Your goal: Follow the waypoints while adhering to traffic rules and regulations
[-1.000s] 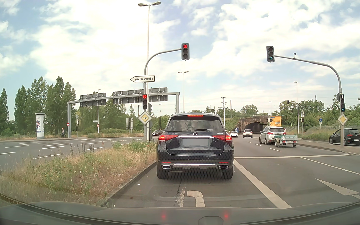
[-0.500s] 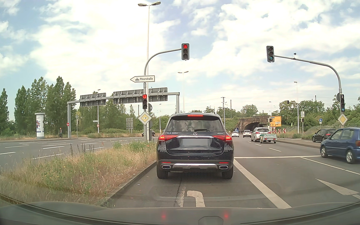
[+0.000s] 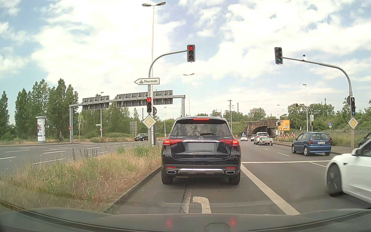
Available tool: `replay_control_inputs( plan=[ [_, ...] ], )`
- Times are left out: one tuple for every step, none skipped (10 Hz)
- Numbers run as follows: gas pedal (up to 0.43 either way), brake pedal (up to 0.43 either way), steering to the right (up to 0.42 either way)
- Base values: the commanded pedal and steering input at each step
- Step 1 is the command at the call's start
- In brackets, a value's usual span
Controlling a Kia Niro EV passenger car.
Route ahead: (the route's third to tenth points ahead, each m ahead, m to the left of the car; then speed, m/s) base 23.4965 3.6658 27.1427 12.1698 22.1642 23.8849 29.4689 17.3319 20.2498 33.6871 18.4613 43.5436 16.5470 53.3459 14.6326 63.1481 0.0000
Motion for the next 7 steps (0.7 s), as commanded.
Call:
replay_control_inputs(
  plan=[
    [0.000, 0.299, 0.004],
    [0.000, 0.299, 0.004],
    [0.000, 0.299, 0.004],
    [0.000, 0.299, 0.004],
    [0.000, 0.299, 0.004],
    [0.000, 0.299, 0.004],
    [0.000, 0.299, 0.004]
  ],
)
